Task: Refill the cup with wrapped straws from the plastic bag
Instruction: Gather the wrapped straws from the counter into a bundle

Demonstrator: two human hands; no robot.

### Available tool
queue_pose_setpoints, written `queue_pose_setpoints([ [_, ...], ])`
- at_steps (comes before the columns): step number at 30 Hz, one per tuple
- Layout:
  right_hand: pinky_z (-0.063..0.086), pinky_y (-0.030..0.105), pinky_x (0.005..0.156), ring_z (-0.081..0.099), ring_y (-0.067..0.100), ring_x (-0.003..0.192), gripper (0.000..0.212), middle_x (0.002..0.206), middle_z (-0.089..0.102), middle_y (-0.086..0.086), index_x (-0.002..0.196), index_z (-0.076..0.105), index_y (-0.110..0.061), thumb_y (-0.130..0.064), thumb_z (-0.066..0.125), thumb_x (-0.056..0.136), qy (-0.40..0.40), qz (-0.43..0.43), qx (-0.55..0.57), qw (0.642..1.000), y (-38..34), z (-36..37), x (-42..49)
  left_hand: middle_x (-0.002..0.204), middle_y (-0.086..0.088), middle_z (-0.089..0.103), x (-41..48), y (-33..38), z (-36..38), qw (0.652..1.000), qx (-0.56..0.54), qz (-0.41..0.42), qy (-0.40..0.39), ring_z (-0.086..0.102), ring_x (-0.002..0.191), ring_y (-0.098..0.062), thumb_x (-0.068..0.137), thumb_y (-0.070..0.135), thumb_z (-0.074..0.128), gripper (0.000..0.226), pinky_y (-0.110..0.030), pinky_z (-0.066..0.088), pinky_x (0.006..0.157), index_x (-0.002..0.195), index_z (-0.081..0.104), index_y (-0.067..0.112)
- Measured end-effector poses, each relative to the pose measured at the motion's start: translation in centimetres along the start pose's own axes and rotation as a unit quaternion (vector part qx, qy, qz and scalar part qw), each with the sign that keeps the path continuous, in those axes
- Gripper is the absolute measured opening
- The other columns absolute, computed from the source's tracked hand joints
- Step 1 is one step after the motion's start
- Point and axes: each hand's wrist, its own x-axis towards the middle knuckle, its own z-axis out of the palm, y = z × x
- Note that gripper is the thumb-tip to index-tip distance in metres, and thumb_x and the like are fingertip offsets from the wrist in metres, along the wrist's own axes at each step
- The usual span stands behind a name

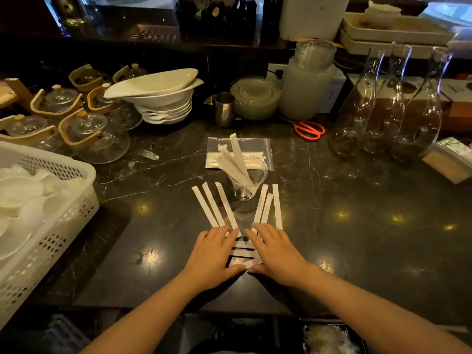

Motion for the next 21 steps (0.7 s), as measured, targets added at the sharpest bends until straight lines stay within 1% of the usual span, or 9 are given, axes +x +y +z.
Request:
queue_pose_setpoints([
  [3,0.017,0.041,0.113,0.015,0.028,0.138,0.071,0.151,0.021,0.008,0.141,0.022,-0.015,-0.048,0.051,0.084,0.001,-0.018,-0.024,1.000,-0.3,0.2,0.3,0.132,-0.004,0.044,0.3,0.0,0.3,1.000,0.015,0.023,0.010,0.039,0.121,-0.022,0.076,0.060,0.046,0.071,-0.036,0.029,0.099,0.133,0.032,0.021],
  [7,0.022,0.040,0.108,0.023,0.027,0.132,0.060,0.144,0.030,0.009,0.133,0.034,-0.011,-0.044,0.049,0.086,0.007,-0.031,-0.041,0.999,-0.6,0.1,0.6,0.121,-0.006,0.051,0.2,0.1,0.4,0.999,0.024,0.032,0.025,0.045,0.112,-0.024,0.077,0.056,0.050,0.059,-0.037,0.034,0.093,0.121,0.048,0.017],
  [9,0.025,0.039,0.106,0.026,0.027,0.129,0.054,0.140,0.034,0.010,0.129,0.039,-0.010,-0.043,0.048,0.087,0.011,-0.033,-0.047,0.998,-0.6,0.0,0.6,0.111,-0.007,0.057,0.1,0.2,0.1,0.997,0.032,0.049,0.045,0.051,0.104,-0.025,0.075,0.053,0.055,0.052,-0.038,0.040,0.087,0.110,0.056,0.015],
  [11,0.027,0.038,0.104,0.029,0.027,0.125,0.049,0.136,0.037,0.011,0.124,0.043,-0.008,-0.041,0.047,0.088,0.013,-0.038,-0.058,0.998,-0.6,0.1,0.7,0.095,-0.003,0.063,-0.1,0.5,-0.3,0.993,0.066,0.070,0.069,0.059,0.090,-0.021,0.068,0.052,0.063,0.042,-0.035,0.047,0.075,0.092,0.063,0.017],
  [13,0.029,0.037,0.101,0.032,0.027,0.121,0.045,0.131,0.041,0.011,0.120,0.045,-0.007,-0.040,0.046,0.089,0.017,-0.047,-0.073,0.996,-0.6,0.1,0.6,0.078,0.005,0.065,-0.3,0.9,-0.7,0.986,0.113,0.097,0.068,0.061,0.073,-0.012,0.057,0.055,0.072,0.037,-0.027,0.050,0.062,0.073,0.064,0.023],
  [14,0.030,0.037,0.099,0.034,0.027,0.119,0.043,0.129,0.043,0.012,0.118,0.046,-0.006,-0.038,0.045,0.089,0.022,-0.053,-0.078,0.995,-0.7,0.3,0.6,0.072,0.008,0.064,-0.3,1.1,-0.7,0.984,0.125,0.111,0.066,0.060,0.067,-0.010,0.054,0.056,0.074,0.036,-0.024,0.049,0.058,0.068,0.063,0.024],
  [16,0.033,0.037,0.094,0.039,0.028,0.114,0.036,0.123,0.047,0.013,0.114,0.048,-0.005,-0.033,0.040,0.092,0.039,-0.067,-0.095,0.992,-0.7,0.6,0.5,0.065,0.011,0.063,-0.3,1.3,-0.6,0.977,0.149,0.138,0.062,0.058,0.062,-0.007,0.053,0.054,0.075,0.032,-0.019,0.047,0.057,0.063,0.062,0.027],
  [18,0.036,0.039,0.090,0.042,0.029,0.109,0.030,0.117,0.050,0.013,0.110,0.050,-0.004,-0.025,0.036,0.094,0.039,-0.080,-0.108,0.990,-0.9,0.7,0.2,0.060,0.011,0.061,-0.5,1.6,-0.4,0.968,0.185,0.165,0.038,0.056,0.057,-0.004,0.054,0.049,0.076,0.027,-0.017,0.045,0.055,0.061,0.061,0.028],
  [21,0.045,0.034,0.079,0.053,0.024,0.096,0.022,0.103,0.060,0.008,0.099,0.056,-0.010,-0.022,0.039,0.091,0.046,-0.094,-0.154,0.983,-1.1,0.6,-0.3,0.057,0.010,0.059,-0.7,1.9,-0.4,0.965,0.194,0.178,-0.002,0.051,0.052,-0.003,0.060,0.040,0.076,0.021,-0.017,0.041,0.050,0.061,0.059,0.028],
])
